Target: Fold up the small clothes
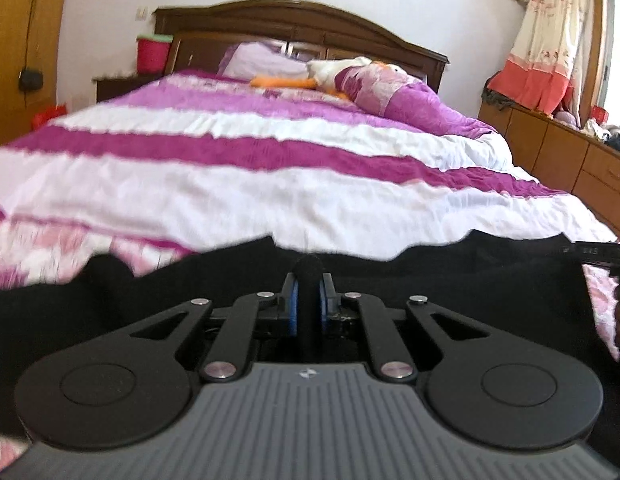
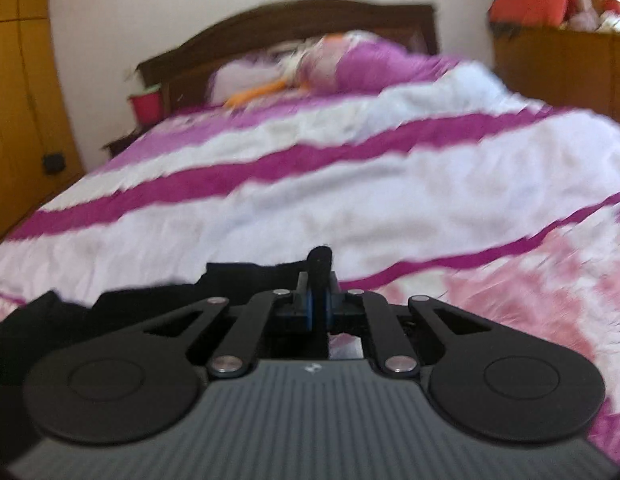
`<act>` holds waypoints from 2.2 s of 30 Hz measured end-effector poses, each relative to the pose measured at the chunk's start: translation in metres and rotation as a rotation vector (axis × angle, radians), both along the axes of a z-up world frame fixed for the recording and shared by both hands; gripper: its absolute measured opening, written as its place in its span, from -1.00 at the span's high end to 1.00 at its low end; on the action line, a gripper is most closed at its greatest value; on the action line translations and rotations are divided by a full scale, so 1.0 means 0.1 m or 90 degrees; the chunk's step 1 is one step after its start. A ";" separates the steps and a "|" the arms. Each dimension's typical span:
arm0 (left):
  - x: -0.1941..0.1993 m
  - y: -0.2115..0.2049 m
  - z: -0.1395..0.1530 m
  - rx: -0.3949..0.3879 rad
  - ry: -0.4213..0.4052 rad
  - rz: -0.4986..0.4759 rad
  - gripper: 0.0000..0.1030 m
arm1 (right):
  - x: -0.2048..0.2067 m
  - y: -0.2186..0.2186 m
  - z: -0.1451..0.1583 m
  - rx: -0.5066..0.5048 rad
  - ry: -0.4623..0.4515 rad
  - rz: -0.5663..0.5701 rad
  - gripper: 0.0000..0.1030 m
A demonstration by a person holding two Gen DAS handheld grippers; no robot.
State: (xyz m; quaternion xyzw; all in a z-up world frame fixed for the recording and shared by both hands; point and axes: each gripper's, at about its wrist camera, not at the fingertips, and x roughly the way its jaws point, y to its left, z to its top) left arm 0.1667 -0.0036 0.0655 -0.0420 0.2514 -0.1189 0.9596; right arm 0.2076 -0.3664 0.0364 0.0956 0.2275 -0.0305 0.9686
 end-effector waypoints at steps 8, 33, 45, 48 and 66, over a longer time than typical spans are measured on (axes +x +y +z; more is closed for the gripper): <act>0.45 -0.15 -0.43 0.083 0.080 0.005 0.62 | 0.25 0.00 -0.30 -0.054 0.092 -0.018 0.79; 1.60 0.12 -0.29 0.114 0.171 -0.072 -0.33 | 0.72 0.33 -0.02 -0.094 0.142 0.116 -0.01; 1.26 -0.11 -0.35 0.160 0.039 -0.023 0.85 | 0.69 0.53 -0.18 -0.160 0.063 0.091 0.92; 1.30 -0.21 -0.42 0.208 0.014 0.030 0.86 | 0.69 0.47 -0.20 -0.159 0.047 0.038 0.93; 1.22 0.06 -0.29 0.168 0.061 0.087 -0.08 | 0.61 0.43 -0.12 -0.125 0.087 0.040 0.26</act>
